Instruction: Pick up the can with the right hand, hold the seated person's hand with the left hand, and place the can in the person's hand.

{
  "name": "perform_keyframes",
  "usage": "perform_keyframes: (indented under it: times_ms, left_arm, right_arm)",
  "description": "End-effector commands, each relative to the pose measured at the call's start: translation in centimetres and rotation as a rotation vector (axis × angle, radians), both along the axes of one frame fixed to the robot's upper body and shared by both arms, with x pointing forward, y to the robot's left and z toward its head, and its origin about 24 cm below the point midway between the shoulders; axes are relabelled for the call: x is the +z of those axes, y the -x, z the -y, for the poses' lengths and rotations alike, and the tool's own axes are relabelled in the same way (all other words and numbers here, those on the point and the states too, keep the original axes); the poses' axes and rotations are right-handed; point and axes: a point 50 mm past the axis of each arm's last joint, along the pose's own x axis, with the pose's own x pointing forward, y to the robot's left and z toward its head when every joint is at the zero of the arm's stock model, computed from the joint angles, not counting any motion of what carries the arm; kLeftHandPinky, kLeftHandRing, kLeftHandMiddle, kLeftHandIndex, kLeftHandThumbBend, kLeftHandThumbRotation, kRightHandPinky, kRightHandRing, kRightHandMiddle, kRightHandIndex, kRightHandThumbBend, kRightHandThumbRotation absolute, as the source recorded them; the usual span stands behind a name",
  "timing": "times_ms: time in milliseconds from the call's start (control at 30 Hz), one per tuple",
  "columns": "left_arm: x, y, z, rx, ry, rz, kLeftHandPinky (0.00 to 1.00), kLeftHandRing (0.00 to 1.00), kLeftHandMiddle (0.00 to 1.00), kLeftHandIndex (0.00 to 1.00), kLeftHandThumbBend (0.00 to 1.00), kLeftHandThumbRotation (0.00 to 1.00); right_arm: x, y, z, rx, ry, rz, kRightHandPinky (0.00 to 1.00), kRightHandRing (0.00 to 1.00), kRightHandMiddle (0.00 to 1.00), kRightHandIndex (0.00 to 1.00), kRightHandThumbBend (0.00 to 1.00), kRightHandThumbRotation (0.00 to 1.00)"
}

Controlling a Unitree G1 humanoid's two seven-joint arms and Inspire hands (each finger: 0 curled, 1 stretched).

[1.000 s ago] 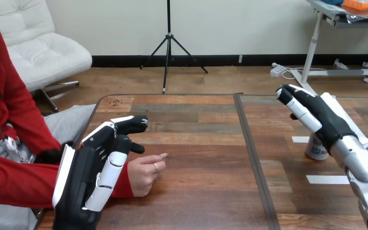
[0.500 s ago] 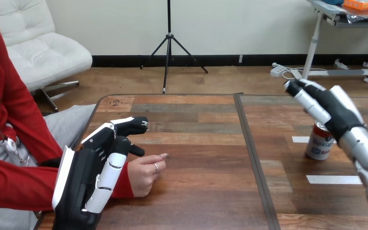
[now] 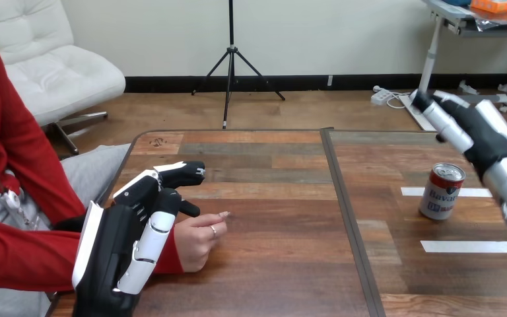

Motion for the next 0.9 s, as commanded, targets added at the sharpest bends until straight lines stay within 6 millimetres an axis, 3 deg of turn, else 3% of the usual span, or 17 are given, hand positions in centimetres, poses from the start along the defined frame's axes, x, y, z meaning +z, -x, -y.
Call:
perform_keyframes:
  times_ms: [0, 367, 567, 667, 767, 867]
  left_arm:
    - [1.3, -1.1, 0.3, -0.02, 0.004, 0.093, 0.52, 0.72, 0.74, 0.63, 0.51, 0.87]
    - [1.4, -1.0, 0.3, -0.014, 0.002, 0.099, 0.52, 0.72, 0.73, 0.62, 0.5, 0.85]
    - [1.4, -1.0, 0.3, -0.018, 0.006, 0.1, 0.52, 0.72, 0.73, 0.62, 0.49, 0.85]
    - [1.4, -1.0, 0.3, -0.019, 0.007, 0.101, 0.53, 0.73, 0.73, 0.62, 0.49, 0.85]
    - [1.4, -1.1, 0.3, -0.017, 0.0, 0.109, 0.53, 0.72, 0.73, 0.63, 0.48, 0.85]
    - [1.5, -1.1, 0.3, -0.019, 0.001, 0.107, 0.53, 0.72, 0.73, 0.63, 0.47, 0.84]
  right_arm:
    - [5.8, -2.0, 0.0, -0.008, -0.031, 0.187, 0.7, 0.93, 0.94, 0.92, 0.85, 1.0]
    - [6.2, -2.0, 0.6, -0.033, -0.062, 0.178, 0.84, 0.98, 0.99, 0.97, 0.76, 1.0]
    - [5.9, -2.0, 1.1, -0.074, -0.036, 0.129, 0.85, 0.97, 0.98, 0.96, 0.8, 1.0]
    - [5.8, -1.9, 1.3, -0.099, 0.01, 0.105, 0.84, 0.94, 0.96, 0.96, 0.9, 1.0]
    - [5.6, -1.9, 1.5, -0.103, 0.042, 0.089, 0.78, 0.91, 0.94, 0.95, 0.93, 1.0]
    - [5.2, -1.7, 1.7, -0.115, 0.065, 0.063, 0.8, 0.94, 0.96, 0.97, 0.87, 0.97]
